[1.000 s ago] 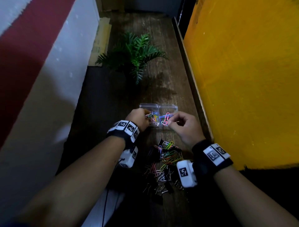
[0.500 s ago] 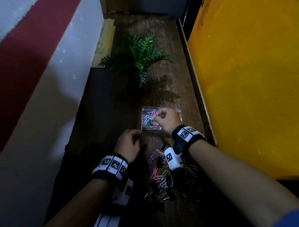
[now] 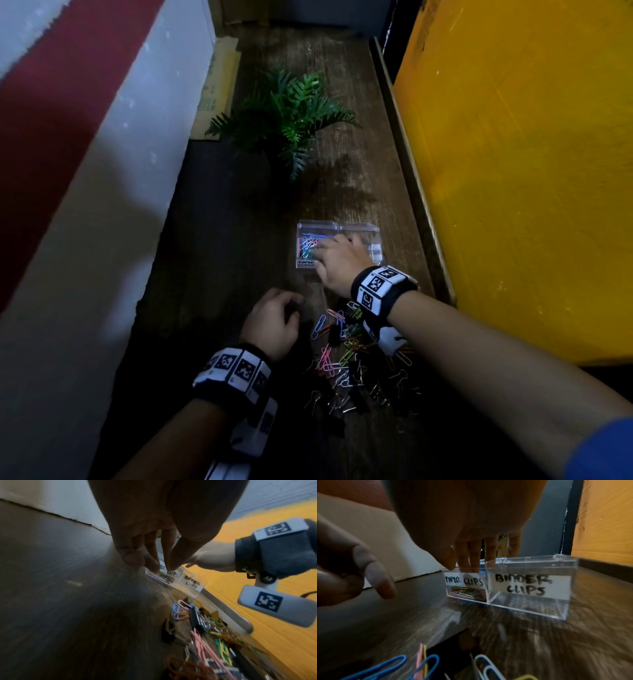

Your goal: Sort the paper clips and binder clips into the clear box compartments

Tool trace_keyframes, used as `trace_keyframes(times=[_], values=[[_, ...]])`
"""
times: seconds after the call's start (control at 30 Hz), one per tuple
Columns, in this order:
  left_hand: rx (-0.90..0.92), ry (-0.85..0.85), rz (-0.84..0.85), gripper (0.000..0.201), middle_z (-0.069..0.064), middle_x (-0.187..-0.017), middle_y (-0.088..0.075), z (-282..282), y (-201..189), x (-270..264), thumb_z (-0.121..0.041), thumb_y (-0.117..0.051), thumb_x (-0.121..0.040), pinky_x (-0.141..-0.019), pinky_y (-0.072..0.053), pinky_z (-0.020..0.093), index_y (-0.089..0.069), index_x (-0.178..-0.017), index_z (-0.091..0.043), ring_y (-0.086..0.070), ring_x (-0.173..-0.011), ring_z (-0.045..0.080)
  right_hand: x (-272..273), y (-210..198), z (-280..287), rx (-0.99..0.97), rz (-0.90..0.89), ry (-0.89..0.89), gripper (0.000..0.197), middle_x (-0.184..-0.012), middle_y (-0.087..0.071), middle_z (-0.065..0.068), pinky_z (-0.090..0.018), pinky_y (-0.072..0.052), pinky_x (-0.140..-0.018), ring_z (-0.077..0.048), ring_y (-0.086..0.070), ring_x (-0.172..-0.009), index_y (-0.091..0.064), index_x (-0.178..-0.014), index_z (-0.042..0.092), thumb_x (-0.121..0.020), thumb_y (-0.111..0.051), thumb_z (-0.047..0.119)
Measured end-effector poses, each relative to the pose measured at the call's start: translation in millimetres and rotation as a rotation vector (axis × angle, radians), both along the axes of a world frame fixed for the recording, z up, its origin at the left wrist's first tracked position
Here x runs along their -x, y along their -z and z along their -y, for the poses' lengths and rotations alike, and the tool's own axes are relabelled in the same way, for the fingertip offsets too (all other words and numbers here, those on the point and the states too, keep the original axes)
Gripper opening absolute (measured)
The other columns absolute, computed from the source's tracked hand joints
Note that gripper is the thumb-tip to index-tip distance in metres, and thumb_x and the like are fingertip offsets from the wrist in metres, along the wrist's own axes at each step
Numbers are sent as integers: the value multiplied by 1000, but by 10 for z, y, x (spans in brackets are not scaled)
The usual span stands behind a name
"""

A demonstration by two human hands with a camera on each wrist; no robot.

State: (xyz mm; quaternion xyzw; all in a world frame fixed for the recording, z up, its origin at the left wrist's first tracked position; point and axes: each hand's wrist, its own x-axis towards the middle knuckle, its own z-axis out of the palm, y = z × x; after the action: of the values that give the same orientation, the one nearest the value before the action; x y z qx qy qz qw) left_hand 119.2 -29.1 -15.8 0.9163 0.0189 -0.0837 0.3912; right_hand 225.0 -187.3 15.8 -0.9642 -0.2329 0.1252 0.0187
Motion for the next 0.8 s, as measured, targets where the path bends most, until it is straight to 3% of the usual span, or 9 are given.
trace_keyframes(times=[0.1,0.17,0.23,0.3,0.37,0.47,0.67,0.8], values=[[-38,69,-17,24,-7,-103,-61,40,-4,51,-15,-62,-80,-83,-49,29,-69,-100,-26,-62,-93,17,113,-25,131,-139,3,27,40,-138,-50,6,-45,-13,-110,-18,-36,-128,-50,-134,25,-96,-41,35],[-74,120,-45,24,-10,-101,-60,85,-12,109,-19,-60,-80,-80,-50,31,-67,-100,-30,-61,-93,16,228,-91,265,-262,52,110,39,-137,-51,6,-42,-13,-111,-16,-38,-129,-50,-134,26,-96,-43,34],[-116,146,-66,23,-12,-100,-60,137,-21,177,-23,-59,-81,-77,-50,30,-66,-101,-32,-61,-93,15,397,-134,469,-365,93,234,32,-126,-58,6,-42,-21,-109,-15,-44,-120,-56,-125,25,-95,-47,30],[-162,149,-76,22,-13,-101,-59,178,-26,241,-25,-58,-83,-75,-49,28,-65,-103,-33,-60,-93,14,615,-120,711,-415,88,326,24,-109,-64,6,-43,-34,-102,-11,-50,-101,-62,-114,25,-94,-50,27],[-192,160,-75,23,-14,-101,-57,204,-18,289,-25,-58,-85,-74,-49,27,-65,-105,-34,-59,-94,13,871,-47,943,-420,38,383,21,-99,-66,5,-44,-42,-93,-10,-52,-91,-66,-109,22,-92,-53,22],[-278,281,-83,30,-12,-100,-48,220,29,331,-31,-54,-88,-73,-48,30,-60,-116,-38,-54,-98,14,1256,93,1221,-435,21,480,18,-96,-68,4,-42,-47,-88,-13,-57,-90,-70,-102,21,-88,-59,17],[-480,397,-85,51,-6,-122,-41,208,86,339,-32,-47,-89,-83,-45,33,-38,-138,-43,-41,-111,19,1678,366,1483,-421,44,612,20,-94,-66,4,-43,-49,-83,-19,-60,-91,-70,-99,23,-84,-62,12],[-466,324,-118,44,-2,-118,-46,128,85,252,-30,-50,-86,-87,-47,36,-52,-130,-36,-47,-110,23,1731,419,1500,-387,25,570,27,-96,-64,6,-41,-48,-83,-18,-58,-91,-69,-106,26,-83,-62,13]])
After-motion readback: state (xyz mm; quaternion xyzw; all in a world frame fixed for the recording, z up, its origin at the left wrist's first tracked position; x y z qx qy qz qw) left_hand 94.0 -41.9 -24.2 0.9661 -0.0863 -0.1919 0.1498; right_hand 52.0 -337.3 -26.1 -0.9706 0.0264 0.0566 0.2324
